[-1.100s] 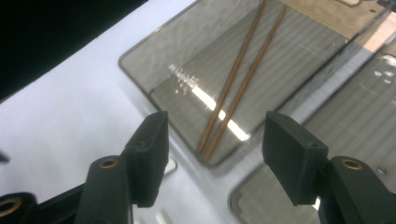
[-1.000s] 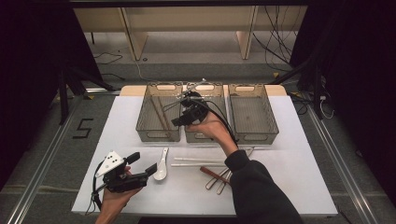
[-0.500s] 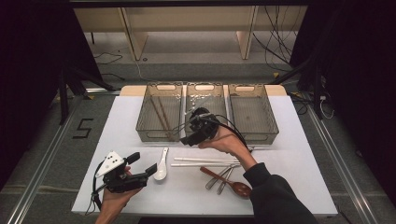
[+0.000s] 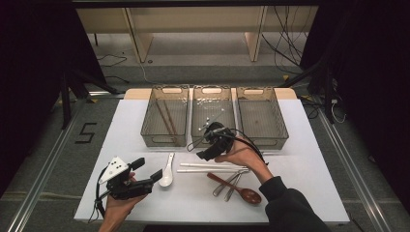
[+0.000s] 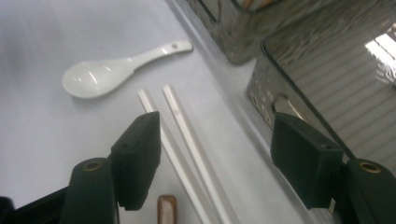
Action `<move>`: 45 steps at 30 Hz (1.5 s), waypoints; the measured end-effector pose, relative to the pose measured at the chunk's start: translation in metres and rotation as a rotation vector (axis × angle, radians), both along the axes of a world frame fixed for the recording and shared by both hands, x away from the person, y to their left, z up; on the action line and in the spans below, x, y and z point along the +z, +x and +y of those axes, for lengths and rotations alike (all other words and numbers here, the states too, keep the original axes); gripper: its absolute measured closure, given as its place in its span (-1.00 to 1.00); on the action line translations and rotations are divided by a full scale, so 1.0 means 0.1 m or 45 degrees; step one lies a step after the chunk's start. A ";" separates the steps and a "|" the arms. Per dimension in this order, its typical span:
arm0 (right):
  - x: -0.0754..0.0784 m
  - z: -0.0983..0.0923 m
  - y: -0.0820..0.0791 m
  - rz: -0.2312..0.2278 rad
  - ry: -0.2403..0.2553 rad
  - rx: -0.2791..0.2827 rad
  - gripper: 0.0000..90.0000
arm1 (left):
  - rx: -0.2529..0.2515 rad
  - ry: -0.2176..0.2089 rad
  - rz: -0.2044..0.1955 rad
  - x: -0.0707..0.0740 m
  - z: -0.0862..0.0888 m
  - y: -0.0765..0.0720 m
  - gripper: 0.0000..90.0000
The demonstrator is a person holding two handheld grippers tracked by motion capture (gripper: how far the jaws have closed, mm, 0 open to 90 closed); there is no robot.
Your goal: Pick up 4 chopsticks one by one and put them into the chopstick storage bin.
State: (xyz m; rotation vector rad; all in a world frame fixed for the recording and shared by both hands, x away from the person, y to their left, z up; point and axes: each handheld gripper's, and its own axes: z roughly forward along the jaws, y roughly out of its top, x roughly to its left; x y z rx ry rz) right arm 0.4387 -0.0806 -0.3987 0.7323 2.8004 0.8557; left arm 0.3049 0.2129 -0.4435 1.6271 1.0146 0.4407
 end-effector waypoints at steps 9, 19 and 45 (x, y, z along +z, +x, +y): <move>-0.20 -0.18 0.05 0.050 -0.106 -0.045 -0.19 | 0.002 -0.001 0.000 0.00 0.00 0.00 -0.66; -0.34 -0.27 0.09 0.090 -0.170 -0.046 -0.10 | -0.001 0.005 0.001 0.00 0.00 0.00 -0.66; -0.52 -0.34 0.10 0.165 -0.314 0.037 0.39 | 0.002 0.006 0.000 0.00 0.00 0.00 -0.66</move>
